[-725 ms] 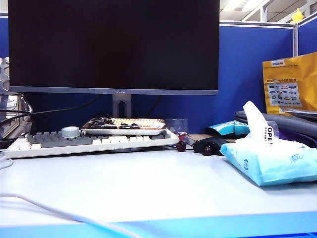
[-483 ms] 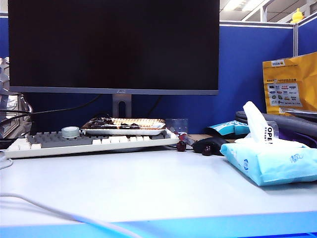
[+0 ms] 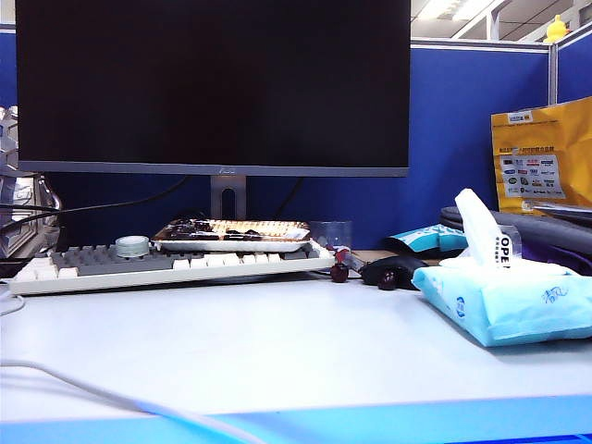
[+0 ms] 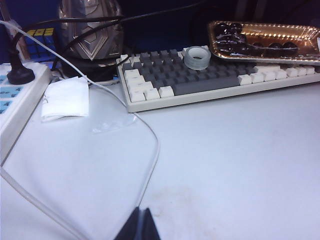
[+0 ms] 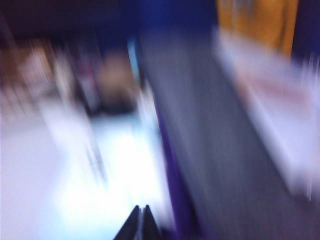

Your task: Pull out a wet wipe from the sky blue wet wipes packet and place it on the table.

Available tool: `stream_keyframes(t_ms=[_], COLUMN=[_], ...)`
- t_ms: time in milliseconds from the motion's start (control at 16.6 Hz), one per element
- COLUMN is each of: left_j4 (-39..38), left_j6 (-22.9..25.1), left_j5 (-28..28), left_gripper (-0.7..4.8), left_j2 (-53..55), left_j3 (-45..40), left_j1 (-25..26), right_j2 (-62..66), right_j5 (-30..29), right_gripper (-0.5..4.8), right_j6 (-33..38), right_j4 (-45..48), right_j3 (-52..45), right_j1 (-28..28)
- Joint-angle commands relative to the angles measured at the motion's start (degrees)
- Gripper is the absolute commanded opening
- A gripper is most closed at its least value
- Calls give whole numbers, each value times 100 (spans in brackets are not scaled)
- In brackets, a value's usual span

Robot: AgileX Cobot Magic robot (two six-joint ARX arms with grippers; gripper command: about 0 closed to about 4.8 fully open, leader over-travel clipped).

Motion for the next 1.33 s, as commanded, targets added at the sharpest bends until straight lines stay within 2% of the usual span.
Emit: stream_keyframes(t_ms=[60,302,423,483,544,604,725,785,846,1027,1148,1269,1329], left_j4=[-81,-81,-81,-81,-81,-81,-81,-81,-81,-81,-81,-81,-81], left_j6=[-17,-17,-17,-17,-17,-17,-17,-17,-17,-17,-17,-17,-17], left_j5=[2,2,0,0,2,2,2,2,0,0,2,2,0], left_gripper=[-4,-4,-4,-4,-4,-4,-4,-4,-4,-4,-4,-4,-4], left_j2=[-17,-17,-17,-17,-17,-17,-17,-17,-17,-17,-17,-17,-17], left_j3=[-2,-2,-2,-2,-2,-2,-2,-2,-2,-2,-2,-2,-2], left_j1=[2,2,2,2,2,2,2,2,2,2,2,2,2], right_j2=[11,1414,2791,3377,4039,4424,4959,5108,5246,5816,6660,7333,7903], right_j5=[9,15,-424,-905,-1790,-2430,-3849,-4343,-4328,-2968,-1897,-1062,-450], right_gripper=[-5,-5,-5,-5,-5,-5,-5,-6,-6,-6,-6,-6,-6], right_j6=[282,284,291,306,501,769,1471,1613,1735,839,94,-44,-85], right_j4=[555,551,457,396,387,400,461,597,485,-750,-1759,-2474,-3023], right_j3=[684,1971,2944,3410,3899,4177,4516,4542,4544,4854,5702,6435,7003], right_j1=[0,-2,0,-2,0,0,2,4,4,98,544,922,1132])
